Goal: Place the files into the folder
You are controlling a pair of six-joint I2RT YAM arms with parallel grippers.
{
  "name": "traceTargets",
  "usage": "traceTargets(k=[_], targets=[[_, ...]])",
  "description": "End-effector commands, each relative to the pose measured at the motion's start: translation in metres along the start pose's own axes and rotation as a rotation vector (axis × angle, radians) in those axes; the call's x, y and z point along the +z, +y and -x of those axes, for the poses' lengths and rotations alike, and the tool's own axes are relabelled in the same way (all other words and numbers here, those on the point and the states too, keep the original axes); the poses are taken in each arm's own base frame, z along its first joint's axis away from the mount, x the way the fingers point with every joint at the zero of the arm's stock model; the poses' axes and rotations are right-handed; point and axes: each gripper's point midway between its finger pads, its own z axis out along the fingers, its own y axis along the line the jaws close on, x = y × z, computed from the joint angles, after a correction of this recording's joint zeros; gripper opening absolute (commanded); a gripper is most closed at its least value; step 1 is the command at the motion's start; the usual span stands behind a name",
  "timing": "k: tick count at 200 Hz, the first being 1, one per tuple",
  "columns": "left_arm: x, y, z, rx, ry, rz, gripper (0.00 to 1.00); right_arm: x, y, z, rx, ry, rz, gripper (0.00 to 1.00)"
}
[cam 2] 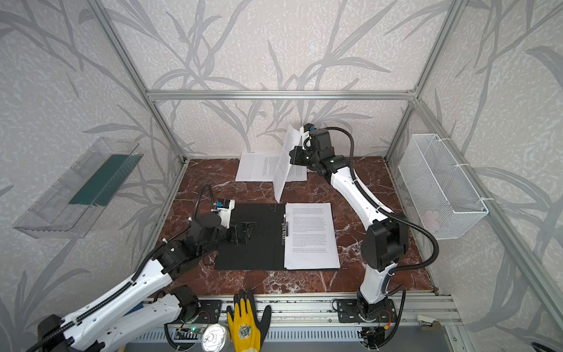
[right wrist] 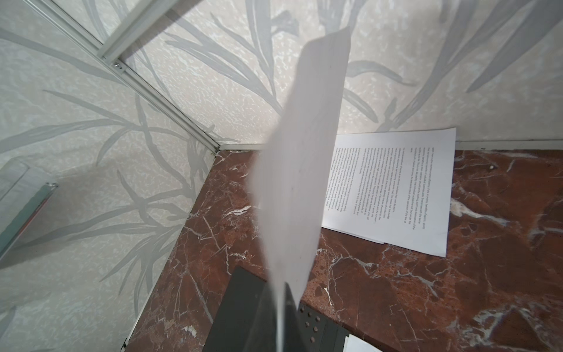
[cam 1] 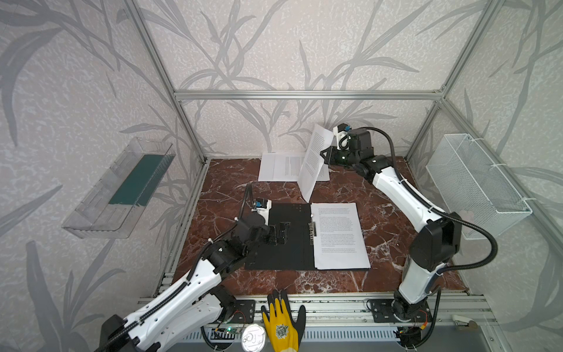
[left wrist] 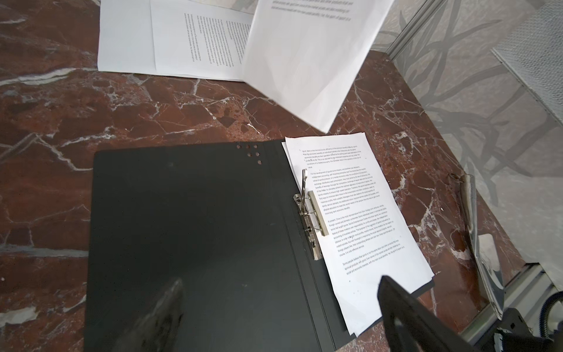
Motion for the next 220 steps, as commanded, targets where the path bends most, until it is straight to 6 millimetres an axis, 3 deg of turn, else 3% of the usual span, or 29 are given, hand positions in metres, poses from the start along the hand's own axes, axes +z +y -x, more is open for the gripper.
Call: traceTargets(k=[1,26,72,99,133,173,193,220], targets=[[-0.015,-0.012,0.016,-0.038,-0.149,-0.109,0.99,-0.037,0.009,-0.009,-0.024,0.018,-0.011,0.0],[-0.027,0.001,0.009,-0.068,-0.185,-0.085,0.99,-0.064,0.035,-0.032,-0.022,0.09,0.056,0.0],[-0.028,-0.005,0.009,-0.079,-0.185,-0.123,0.99,-0.117,0.115,-0.083,-0.12,0.185,0.224,0.0],[-0.026,-0.011,0.007,-0.062,-0.147,-0.134,0.99,-0.151,0.124,-0.098,-0.067,0.178,0.311,0.0],[-0.029,-0.008,0.008,-0.064,-0.168,-0.122,0.99,-0.176,0.097,-0.129,-0.064,0.2,0.241,0.0],[-0.031,-0.007,0.009,-0.064,-0.178,-0.117,0.99,-0.175,0.015,-0.173,0.018,0.289,0.073,0.0],[-0.029,-0.005,0.009,-0.061,-0.178,-0.107,0.99,-0.172,-0.038,-0.203,-0.056,0.381,-0.155,0.0],[-0.024,-0.006,0.007,-0.057,-0.168,-0.105,0.99,-0.161,-0.088,-0.229,-0.197,0.519,-0.358,0.0]])
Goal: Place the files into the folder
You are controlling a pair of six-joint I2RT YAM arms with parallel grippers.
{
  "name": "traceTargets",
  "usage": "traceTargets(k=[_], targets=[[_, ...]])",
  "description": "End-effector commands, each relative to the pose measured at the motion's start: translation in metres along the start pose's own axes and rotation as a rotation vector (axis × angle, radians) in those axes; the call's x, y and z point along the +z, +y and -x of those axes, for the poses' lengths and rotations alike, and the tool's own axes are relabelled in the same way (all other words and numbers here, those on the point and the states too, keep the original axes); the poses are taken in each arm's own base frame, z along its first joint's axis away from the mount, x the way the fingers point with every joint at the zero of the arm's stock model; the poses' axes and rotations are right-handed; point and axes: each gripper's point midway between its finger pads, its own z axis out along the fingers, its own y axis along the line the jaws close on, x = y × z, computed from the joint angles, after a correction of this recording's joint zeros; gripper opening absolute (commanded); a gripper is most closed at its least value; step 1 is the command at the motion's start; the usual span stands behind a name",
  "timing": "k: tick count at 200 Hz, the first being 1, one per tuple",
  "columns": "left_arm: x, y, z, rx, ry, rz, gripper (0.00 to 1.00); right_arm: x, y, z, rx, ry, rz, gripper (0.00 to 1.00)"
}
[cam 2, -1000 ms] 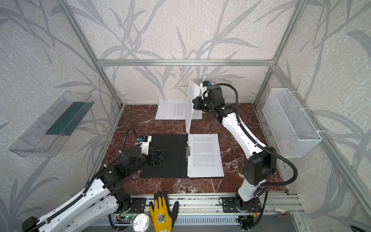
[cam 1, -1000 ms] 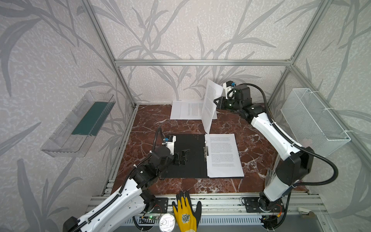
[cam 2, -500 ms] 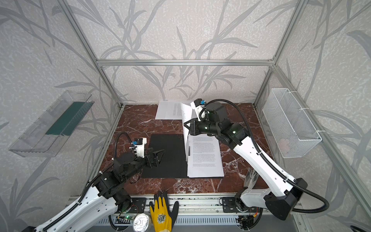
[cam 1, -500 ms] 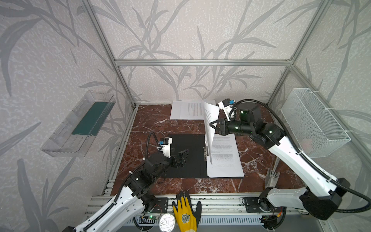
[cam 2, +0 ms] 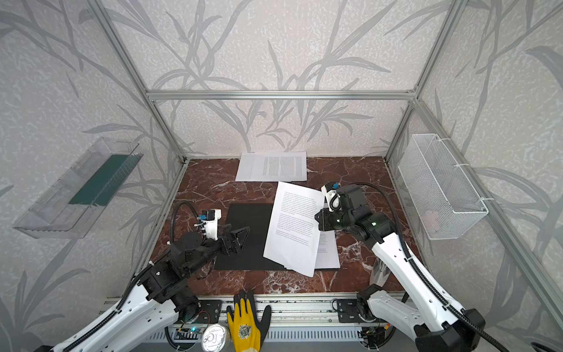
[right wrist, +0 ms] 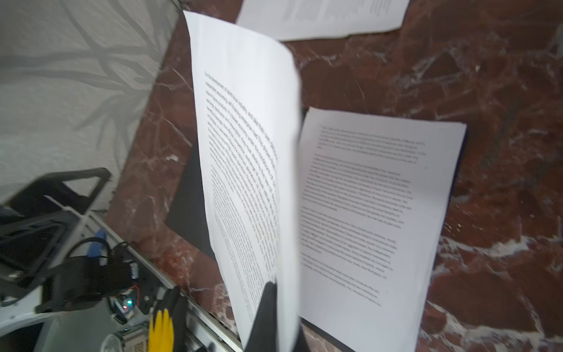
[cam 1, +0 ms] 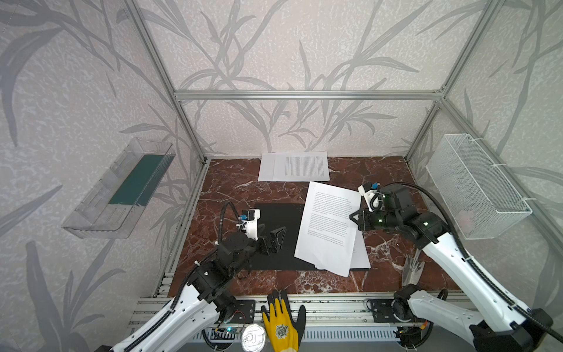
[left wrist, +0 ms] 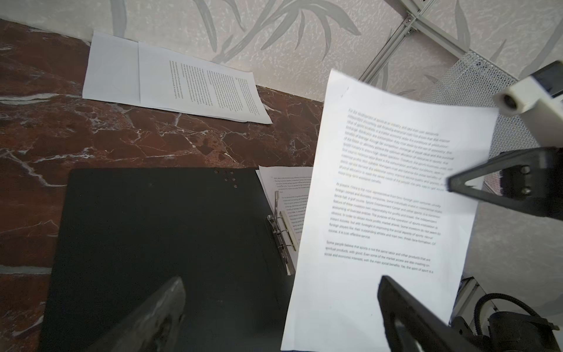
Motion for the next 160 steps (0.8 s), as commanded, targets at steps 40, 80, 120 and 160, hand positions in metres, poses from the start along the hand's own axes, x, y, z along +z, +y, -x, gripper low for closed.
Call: traceTargets(k=[40,80,120,160], targets=[[0.01,0.001,-0.001,0.023,0.015,0.019,0.99,0.058,-0.077,-0.019,-0.286,0.253,-0.361,0.0],[0.01,0.002,-0.001,0.029,0.014,0.023,0.99,0.075,-0.086,-0.005,-0.364,0.243,-0.416,0.0],[0.012,0.003,-0.002,0.03,0.011,0.029,0.99,0.083,-0.078,0.002,-0.35,0.237,-0.376,0.0],[0.015,0.004,-0.005,0.033,0.025,0.034,0.99,0.093,-0.077,0.003,-0.348,0.293,-0.368,0.0]])
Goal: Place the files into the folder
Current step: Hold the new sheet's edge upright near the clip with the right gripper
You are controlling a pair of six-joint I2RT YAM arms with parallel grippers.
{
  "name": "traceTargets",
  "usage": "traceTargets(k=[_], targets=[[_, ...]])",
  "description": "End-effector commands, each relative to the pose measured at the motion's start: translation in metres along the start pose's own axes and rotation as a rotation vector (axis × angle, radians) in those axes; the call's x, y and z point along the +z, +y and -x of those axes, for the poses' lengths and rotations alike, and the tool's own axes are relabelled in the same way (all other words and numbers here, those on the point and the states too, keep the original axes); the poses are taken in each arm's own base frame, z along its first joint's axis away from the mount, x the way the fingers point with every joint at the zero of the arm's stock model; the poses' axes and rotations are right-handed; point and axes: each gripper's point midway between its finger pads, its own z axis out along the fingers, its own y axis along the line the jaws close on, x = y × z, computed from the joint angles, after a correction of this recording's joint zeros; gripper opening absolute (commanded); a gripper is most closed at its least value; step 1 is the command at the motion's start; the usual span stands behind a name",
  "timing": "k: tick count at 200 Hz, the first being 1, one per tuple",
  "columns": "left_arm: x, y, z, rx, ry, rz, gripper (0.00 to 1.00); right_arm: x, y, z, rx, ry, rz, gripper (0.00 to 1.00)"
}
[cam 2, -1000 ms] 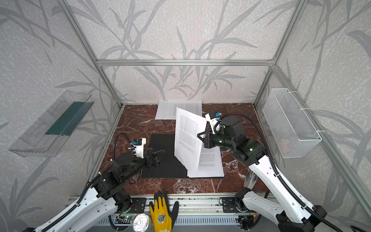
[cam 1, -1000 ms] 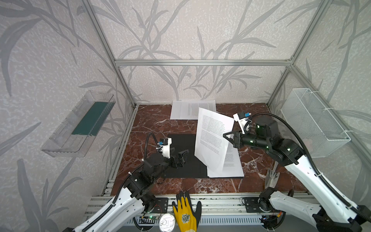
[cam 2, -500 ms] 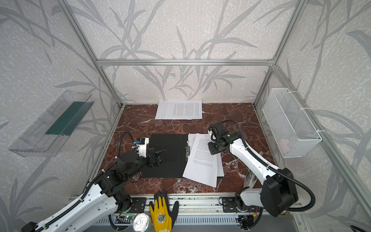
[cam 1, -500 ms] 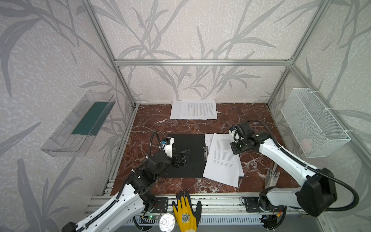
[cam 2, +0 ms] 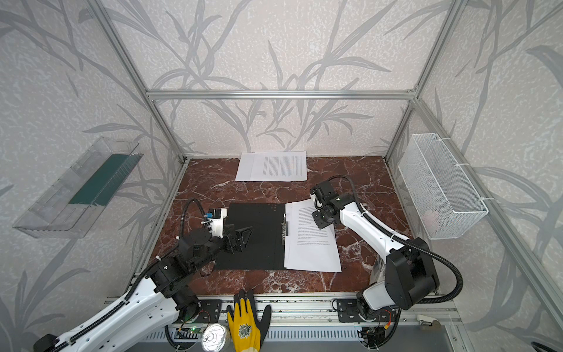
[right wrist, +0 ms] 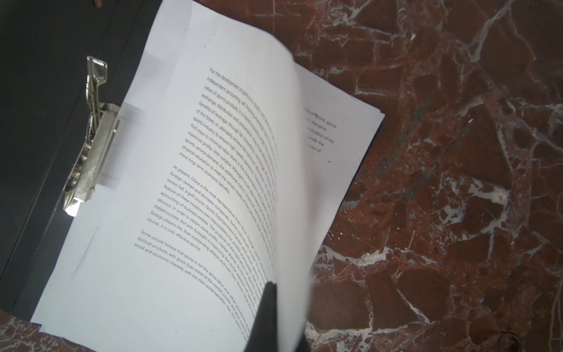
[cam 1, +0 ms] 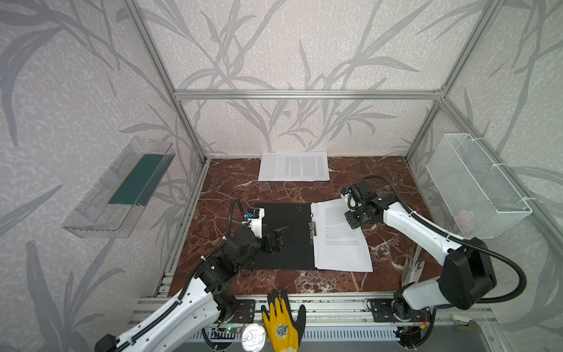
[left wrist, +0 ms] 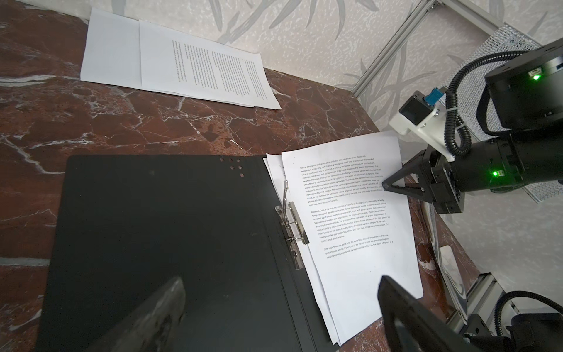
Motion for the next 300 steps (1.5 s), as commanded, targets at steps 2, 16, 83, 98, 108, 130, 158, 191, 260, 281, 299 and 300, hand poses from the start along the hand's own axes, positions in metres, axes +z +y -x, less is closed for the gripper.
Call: traceTargets(k=[2,16,83,98,108,130,158,191,260,281,299,300], targets=[[0.001,-0.001,0.006,0.016,-0.022,0.001,0.99,0.002,0.003,0.007,-0.021,0.021,0.013,0.0],[0.002,-0.001,0.006,0.015,-0.024,0.005,0.99,0.005,0.006,0.007,-0.022,0.03,0.026,0.0],[0.005,-0.001,0.003,0.017,-0.01,0.002,0.99,0.011,0.014,0.006,-0.015,0.045,0.072,0.0],[0.005,-0.002,0.003,0.017,-0.008,0.001,0.99,0.011,0.014,0.007,-0.015,0.045,0.074,0.0],[0.005,-0.001,0.003,0.017,-0.009,0.002,0.99,0.01,0.015,0.008,-0.016,0.042,0.075,0.0],[0.006,-0.001,0.002,0.017,-0.005,0.002,0.99,0.01,0.017,0.01,-0.015,0.034,0.089,0.0],[0.006,-0.002,0.002,0.017,-0.006,-0.002,0.99,0.011,0.017,0.01,-0.014,0.04,0.088,0.0],[0.006,-0.002,0.002,0.016,-0.005,0.001,0.99,0.012,0.019,0.012,-0.006,0.039,0.1,0.0],[0.007,-0.002,0.001,0.015,-0.002,0.0,0.99,0.014,0.02,0.012,-0.002,0.046,0.1,0.02],[0.007,-0.002,0.001,0.015,-0.003,0.001,0.99,0.015,0.018,0.013,-0.002,0.046,0.09,0.14],[0.007,-0.002,0.001,0.015,-0.002,0.0,0.99,0.018,0.015,0.015,0.002,0.04,0.083,0.28],[0.007,-0.002,0.001,0.015,-0.002,0.0,0.99,0.018,0.015,0.015,0.002,0.041,0.083,0.28]])
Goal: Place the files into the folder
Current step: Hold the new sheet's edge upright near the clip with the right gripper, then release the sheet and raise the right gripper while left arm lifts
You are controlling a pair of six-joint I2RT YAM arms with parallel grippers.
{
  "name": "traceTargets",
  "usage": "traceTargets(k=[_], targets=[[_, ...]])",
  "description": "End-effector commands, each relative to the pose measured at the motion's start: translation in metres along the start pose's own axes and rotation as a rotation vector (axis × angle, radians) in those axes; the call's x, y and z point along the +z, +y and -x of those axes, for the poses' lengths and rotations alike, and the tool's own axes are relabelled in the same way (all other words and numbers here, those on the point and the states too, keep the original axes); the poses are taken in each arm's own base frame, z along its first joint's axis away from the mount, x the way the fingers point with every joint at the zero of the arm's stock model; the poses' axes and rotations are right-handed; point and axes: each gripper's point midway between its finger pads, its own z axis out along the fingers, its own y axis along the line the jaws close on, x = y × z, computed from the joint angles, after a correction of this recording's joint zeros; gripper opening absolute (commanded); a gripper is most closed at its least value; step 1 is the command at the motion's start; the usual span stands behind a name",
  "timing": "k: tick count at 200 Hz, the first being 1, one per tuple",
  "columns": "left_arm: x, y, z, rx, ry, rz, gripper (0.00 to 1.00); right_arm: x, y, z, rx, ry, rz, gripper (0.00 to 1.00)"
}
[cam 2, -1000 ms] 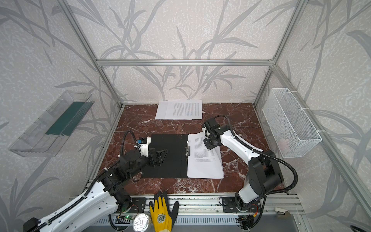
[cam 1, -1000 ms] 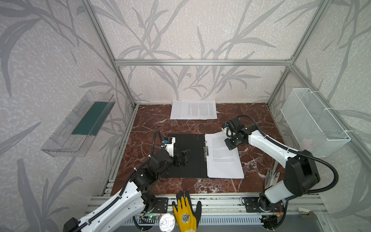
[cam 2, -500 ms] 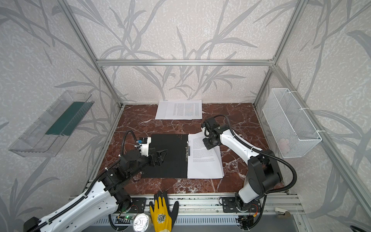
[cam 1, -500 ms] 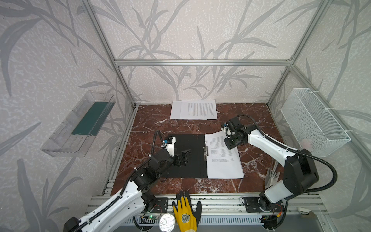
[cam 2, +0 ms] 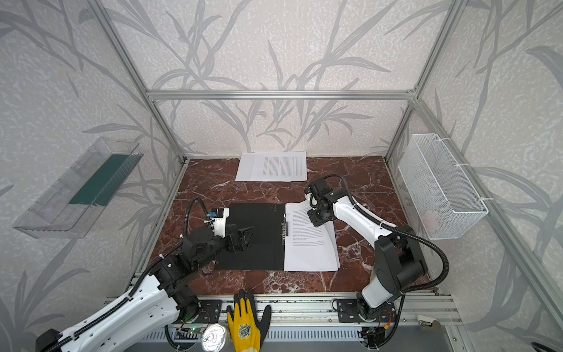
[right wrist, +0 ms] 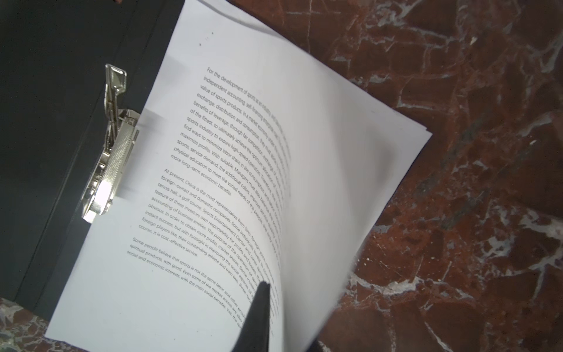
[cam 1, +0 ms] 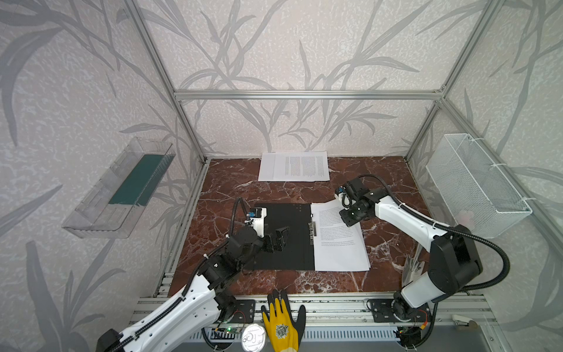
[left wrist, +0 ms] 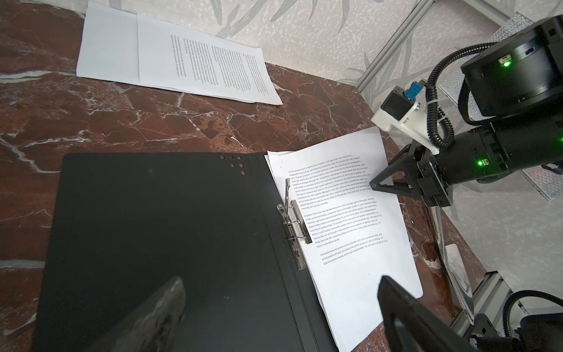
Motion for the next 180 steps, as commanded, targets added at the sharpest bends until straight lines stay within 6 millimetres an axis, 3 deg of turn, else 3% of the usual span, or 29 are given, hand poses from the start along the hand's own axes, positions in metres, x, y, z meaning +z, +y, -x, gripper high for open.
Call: traceTargets(k=[1,32,61,69,76,78,105,125,154,180], targets=[[0.0,-0.002,0.004,0.007,-0.016,-0.006,0.99,0.0,-0.001,0.008,0.001,-0.005,-0.005,0.28],[0.001,-0.002,0.003,0.007,-0.012,-0.005,0.99,0.01,-0.004,0.015,0.025,-0.002,-0.011,0.31],[-0.001,0.0,0.004,0.003,-0.02,0.006,0.99,0.007,-0.021,0.016,0.064,-0.007,-0.106,0.54],[-0.001,0.001,0.005,-0.002,-0.019,0.012,0.99,0.0,-0.027,0.019,0.081,-0.04,-0.135,0.68],[-0.001,0.001,0.005,-0.006,-0.016,0.014,0.99,-0.008,-0.035,0.022,0.106,-0.082,-0.176,0.97],[-0.001,0.001,0.004,-0.006,-0.013,0.016,0.99,-0.01,-0.037,0.024,0.114,-0.096,-0.186,1.0],[-0.001,0.004,0.003,-0.016,0.007,0.038,0.99,-0.049,-0.061,0.04,0.221,-0.279,-0.23,0.99],[0.001,0.008,0.001,-0.009,0.038,0.078,0.99,-0.093,-0.071,0.049,0.279,-0.402,-0.276,0.99],[0.007,0.013,-0.003,-0.031,0.064,0.11,0.99,-0.137,-0.057,0.051,0.322,-0.544,-0.178,0.99],[0.02,0.011,-0.003,-0.081,0.05,0.101,0.99,-0.138,-0.03,0.053,0.331,-0.637,0.002,0.99]])
